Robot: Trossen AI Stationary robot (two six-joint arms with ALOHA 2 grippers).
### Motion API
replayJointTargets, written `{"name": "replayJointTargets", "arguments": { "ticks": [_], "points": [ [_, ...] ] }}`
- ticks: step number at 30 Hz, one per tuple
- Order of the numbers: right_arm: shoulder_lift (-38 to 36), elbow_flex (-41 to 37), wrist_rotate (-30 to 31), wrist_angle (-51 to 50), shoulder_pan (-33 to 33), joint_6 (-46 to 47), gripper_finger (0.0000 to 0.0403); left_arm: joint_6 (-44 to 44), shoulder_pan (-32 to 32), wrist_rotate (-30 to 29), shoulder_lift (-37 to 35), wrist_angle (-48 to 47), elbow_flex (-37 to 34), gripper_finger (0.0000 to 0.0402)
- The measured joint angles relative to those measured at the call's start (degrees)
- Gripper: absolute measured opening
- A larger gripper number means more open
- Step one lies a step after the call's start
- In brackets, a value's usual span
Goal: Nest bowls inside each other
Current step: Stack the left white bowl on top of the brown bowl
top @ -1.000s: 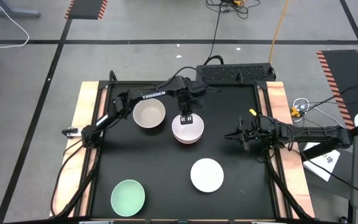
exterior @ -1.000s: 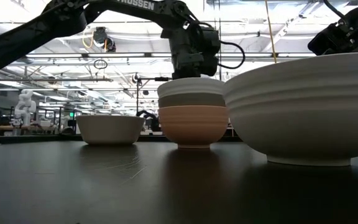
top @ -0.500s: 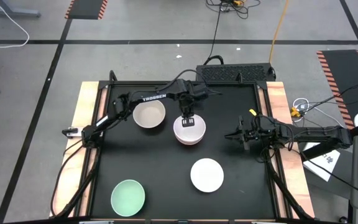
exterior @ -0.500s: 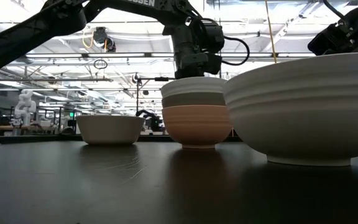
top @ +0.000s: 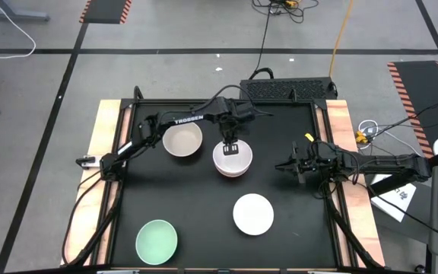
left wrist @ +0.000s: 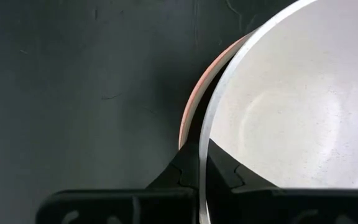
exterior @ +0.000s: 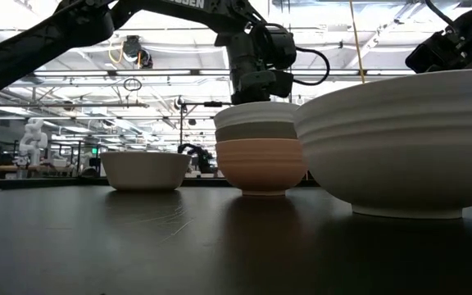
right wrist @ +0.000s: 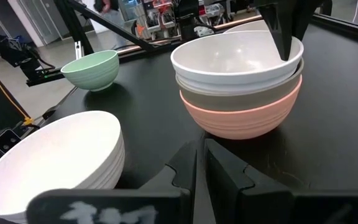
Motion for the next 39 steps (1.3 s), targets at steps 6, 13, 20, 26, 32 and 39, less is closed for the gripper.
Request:
{"name": "replayJointTargets", "arguments": {
  "ticks": [6,13,20,26,32,39],
  "points": [
    [0.0,0.0,0.0,-0.05,0.0,0.44,0.0026,0.5,-0.18,-0.05,0.09,0.09,-0.04,0.0057],
    [-0.02,0.0,0.0,-0.11,-0.01,0.44,0.0026,1.58,-0.61,0.69,0.11,0.02,-0.04,0.0128],
    [-0.02,0.01,0.0,-0.17,0.0,0.44,0.0026,1.51,-0.72,1.34,-0.02,-0.2,-0.09,0.019],
    [-0.02,0.0,0.0,-0.2,0.0,0.44,0.0026,1.36,-1.22,1.32,-0.76,-0.36,-0.15,0.0226],
    [-0.02,0.02,0.0,-0.17,0.0,0.44,0.0026,1.18,-2.11,0.98,-0.94,-0.37,-0.15,0.0241],
    [-0.02,0.0,0.0,-0.15,-0.01,0.66,0.0026,1.16,-2.57,-1.19,-1.01,-0.34,-0.15,0.0242]
  ]
}}
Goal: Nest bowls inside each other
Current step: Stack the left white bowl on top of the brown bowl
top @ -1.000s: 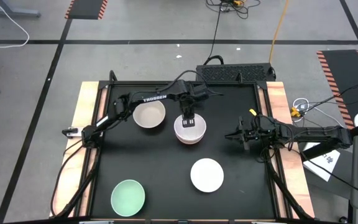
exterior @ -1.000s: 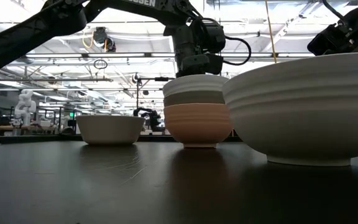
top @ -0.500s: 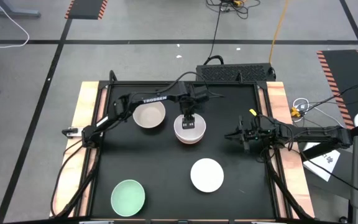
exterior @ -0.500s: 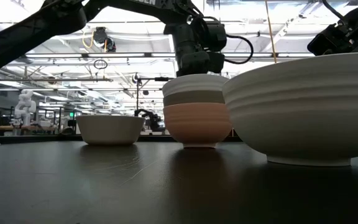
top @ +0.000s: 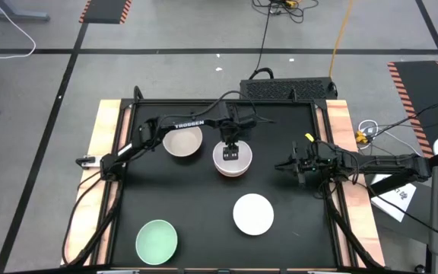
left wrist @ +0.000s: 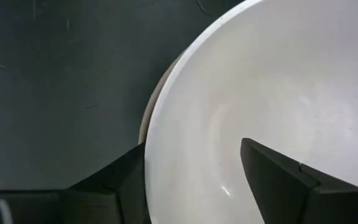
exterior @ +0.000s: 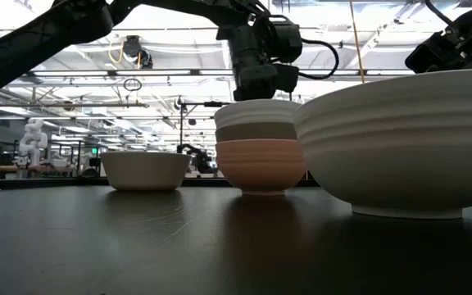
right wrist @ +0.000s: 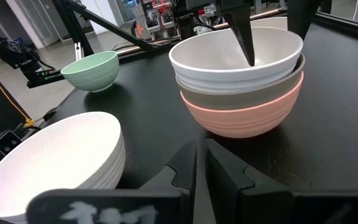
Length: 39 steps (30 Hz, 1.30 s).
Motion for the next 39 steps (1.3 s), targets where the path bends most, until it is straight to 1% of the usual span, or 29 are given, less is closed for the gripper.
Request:
{"name": "replayJointTargets", "arguments": {
  "ticks": [11,17,22,33,36,39],
  "points": [
    [0.0,0.02,-0.02,0.07,0.01,0.02,0.0026,0.75,0.59,0.02,-0.8,2.08,0.07,0.0242],
    [0.02,0.0,-0.02,0.09,0.01,0.22,0.0026,1.04,1.85,4.9,-1.2,2.09,0.09,0.0242],
    [0.02,0.02,-0.02,0.11,0.01,0.22,0.0026,1.31,2.74,7.85,-1.2,2.05,0.09,0.0241],
    [0.02,0.02,-0.03,0.11,-0.01,0.22,0.0026,2.2,3.27,8.52,-1.2,1.74,0.09,0.0239],
    [0.02,0.01,-0.04,0.13,0.0,0.22,0.0026,2.4,3.42,8.53,-1.2,1.71,0.11,0.0212],
    [0.02,0.01,-0.04,0.13,0.01,0.22,0.0026,2.38,3.51,8.57,-1.2,1.7,0.13,0.0158]
  ]
}}
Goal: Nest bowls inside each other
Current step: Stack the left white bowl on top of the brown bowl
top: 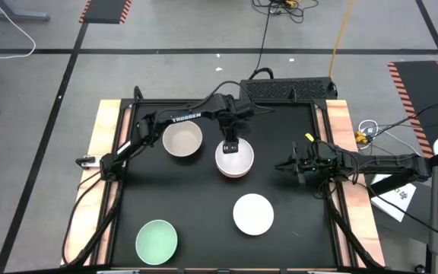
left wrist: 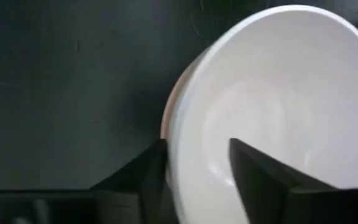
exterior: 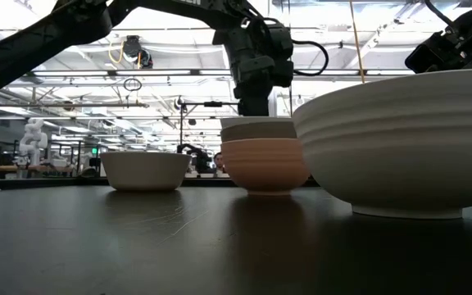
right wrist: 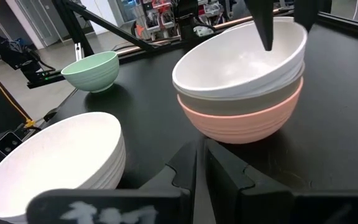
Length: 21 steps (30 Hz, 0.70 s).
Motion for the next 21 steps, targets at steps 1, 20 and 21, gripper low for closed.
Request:
{"name": "replayJointTargets", "arguments": {
  "ticks": [1,20,21],
  "points": [
    [0.0,0.01,0.0,0.0,0.0,0.0,0.0026,-0.02,0.0,0.0,0.0,0.0,0.0,0.0137],
    [0.0,0.01,0.0,0.15,0.0,0.02,0.0026,1.11,1.49,-0.72,-0.04,-2.18,0.0,0.001],
    [0.0,0.01,0.0,0.16,-0.01,0.02,0.0026,1.36,1.49,-0.7,-0.04,-2.3,0.0,0.0009]
  ]
}}
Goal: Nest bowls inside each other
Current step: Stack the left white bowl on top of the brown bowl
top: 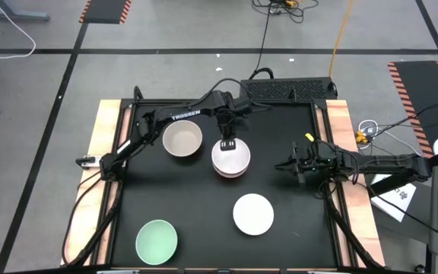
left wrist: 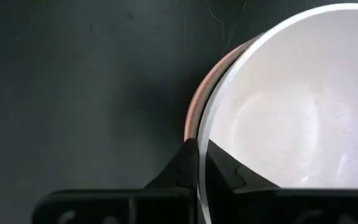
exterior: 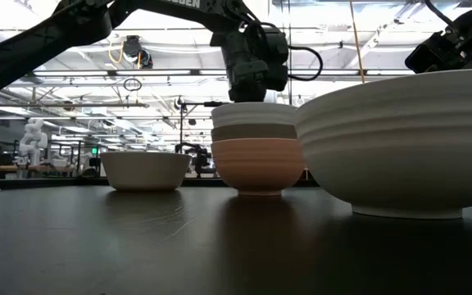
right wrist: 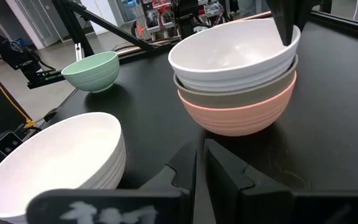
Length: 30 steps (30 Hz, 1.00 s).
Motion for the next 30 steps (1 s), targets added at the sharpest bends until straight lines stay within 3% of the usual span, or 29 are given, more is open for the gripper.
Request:
{"name": "replayJointTargets", "arguments": {
  "ticks": [9,30],
  "points": [
    [0.0,-0.01,0.0,0.03,0.01,0.37,0.0026,0.55,0.0,4.07,-0.02,-0.26,0.02,0.0005],
    [0.0,-0.01,0.0,0.03,0.01,0.63,0.0026,-0.5,-2.71,1.75,-0.04,2.86,-0.26,0.0005]
  ]
}}
